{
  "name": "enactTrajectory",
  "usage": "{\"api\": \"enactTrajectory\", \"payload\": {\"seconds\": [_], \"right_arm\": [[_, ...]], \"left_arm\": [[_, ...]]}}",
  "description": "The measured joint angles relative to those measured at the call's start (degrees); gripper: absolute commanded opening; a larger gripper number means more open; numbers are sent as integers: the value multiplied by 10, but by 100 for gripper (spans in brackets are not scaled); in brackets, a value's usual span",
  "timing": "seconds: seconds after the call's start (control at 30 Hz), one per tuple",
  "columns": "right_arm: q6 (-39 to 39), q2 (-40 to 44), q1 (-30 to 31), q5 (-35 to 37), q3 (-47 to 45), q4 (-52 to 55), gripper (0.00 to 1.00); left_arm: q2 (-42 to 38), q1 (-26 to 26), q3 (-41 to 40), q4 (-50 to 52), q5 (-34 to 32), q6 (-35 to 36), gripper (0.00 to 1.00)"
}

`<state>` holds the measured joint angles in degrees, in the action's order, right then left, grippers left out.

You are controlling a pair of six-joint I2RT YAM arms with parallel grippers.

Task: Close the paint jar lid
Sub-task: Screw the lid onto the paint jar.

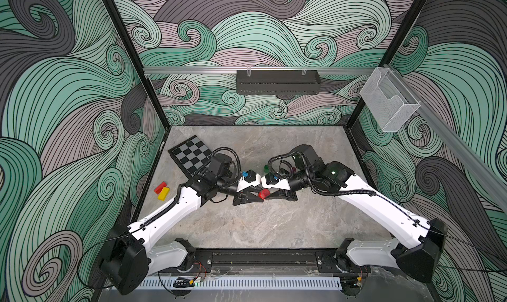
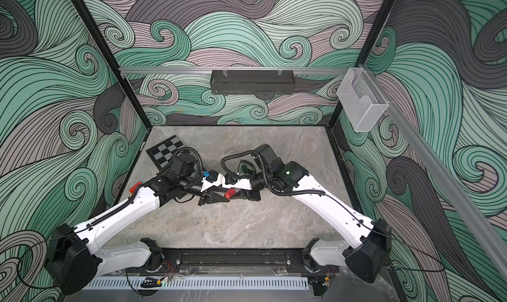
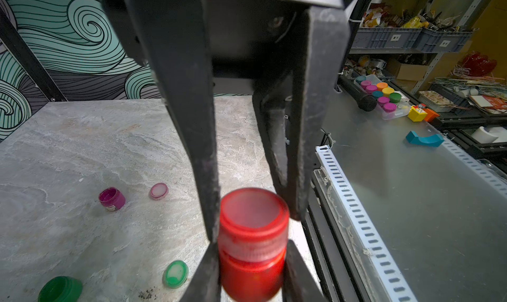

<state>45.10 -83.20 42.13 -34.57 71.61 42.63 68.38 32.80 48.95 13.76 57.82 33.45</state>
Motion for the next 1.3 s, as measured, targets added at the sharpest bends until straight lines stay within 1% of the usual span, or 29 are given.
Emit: {"api": "enactTrajectory", "payload": {"seconds": [0.1, 0.23, 0.33, 0.5, 0.67, 0.93, 1.17, 1.3], "right_arm": [[-2, -2, 0, 0, 0, 0, 22], [-11, -8, 0, 3, 3, 0, 20], [-28, -15, 0, 8, 7, -1, 20], [-74, -22, 4, 15, 7, -11, 14], [-146, -28, 10, 41, 7, -30, 15], [-269, -41, 28, 99, 8, -56, 13], [-408, -43, 48, 163, 19, -64, 13], [-497, -47, 63, 204, 36, -55, 11]], "left_arm": [[0, 0, 0, 1, -3, 0, 14], [0, 0, 0, 2, -9, -1, 14], [-3, -1, -2, 2, -19, -5, 14], [-23, -1, -22, -17, -42, -19, 14], [-40, -2, -35, -34, -80, -35, 14], [-62, -5, -62, -62, -133, -52, 14], [-70, -6, -67, -78, -159, -61, 14], [-78, -7, -69, -87, -171, -65, 14]]}}
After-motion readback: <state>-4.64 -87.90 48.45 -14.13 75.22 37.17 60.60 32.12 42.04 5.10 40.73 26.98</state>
